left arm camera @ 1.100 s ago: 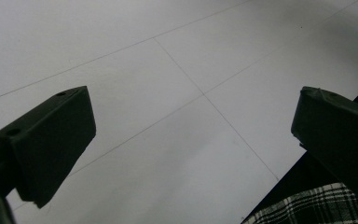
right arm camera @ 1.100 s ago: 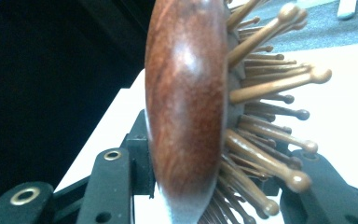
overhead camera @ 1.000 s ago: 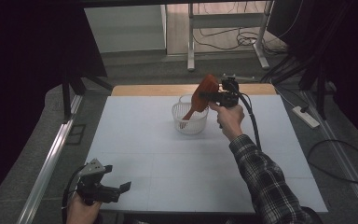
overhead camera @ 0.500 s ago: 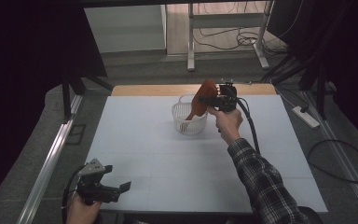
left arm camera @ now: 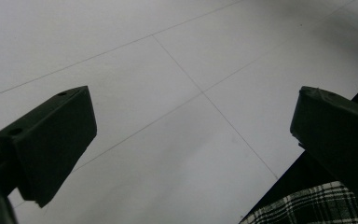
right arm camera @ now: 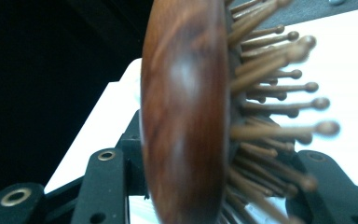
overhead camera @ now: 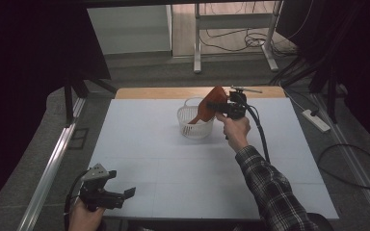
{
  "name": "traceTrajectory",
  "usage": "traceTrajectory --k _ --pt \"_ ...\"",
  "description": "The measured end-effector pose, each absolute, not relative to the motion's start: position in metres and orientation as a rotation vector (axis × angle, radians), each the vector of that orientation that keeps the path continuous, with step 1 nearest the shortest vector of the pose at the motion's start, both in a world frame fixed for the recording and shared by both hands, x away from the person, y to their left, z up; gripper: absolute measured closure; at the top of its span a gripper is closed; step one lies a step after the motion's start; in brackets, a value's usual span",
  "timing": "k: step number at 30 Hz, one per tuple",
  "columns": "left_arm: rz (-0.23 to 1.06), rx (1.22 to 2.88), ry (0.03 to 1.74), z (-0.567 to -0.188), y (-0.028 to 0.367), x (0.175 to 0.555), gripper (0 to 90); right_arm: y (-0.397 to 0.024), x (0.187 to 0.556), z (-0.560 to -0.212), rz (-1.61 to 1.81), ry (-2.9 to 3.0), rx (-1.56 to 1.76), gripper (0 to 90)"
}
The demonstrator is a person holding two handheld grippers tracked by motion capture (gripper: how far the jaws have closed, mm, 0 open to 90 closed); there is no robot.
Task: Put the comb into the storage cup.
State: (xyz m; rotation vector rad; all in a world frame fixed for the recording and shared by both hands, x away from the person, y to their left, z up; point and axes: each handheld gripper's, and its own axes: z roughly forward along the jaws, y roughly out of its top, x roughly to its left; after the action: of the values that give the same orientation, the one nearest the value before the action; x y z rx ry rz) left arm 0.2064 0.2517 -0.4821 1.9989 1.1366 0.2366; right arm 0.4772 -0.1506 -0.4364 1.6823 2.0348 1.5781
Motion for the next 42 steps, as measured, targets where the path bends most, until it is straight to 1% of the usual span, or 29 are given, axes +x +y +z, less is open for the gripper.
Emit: traceTrajectory --k 20,29,42 --pt "0.229 1.996 1.145 -0.4824 0.252 0.2069 0.5 -0.1556 0.4775 -0.4395 1.549 2.029 1.674 40.1" --pt "0.224 1.99 1.148 -0.4824 0.2528 0.2071 0.4 -0.1554 0.4767 -0.4384 1.51 2.064 1.638 30.0" --pt "0.226 1.994 1.147 -0.4823 0.2521 0.2071 0.4 -0.1544 0.4757 -0.4372 1.452 2.087 1.583 24.2"
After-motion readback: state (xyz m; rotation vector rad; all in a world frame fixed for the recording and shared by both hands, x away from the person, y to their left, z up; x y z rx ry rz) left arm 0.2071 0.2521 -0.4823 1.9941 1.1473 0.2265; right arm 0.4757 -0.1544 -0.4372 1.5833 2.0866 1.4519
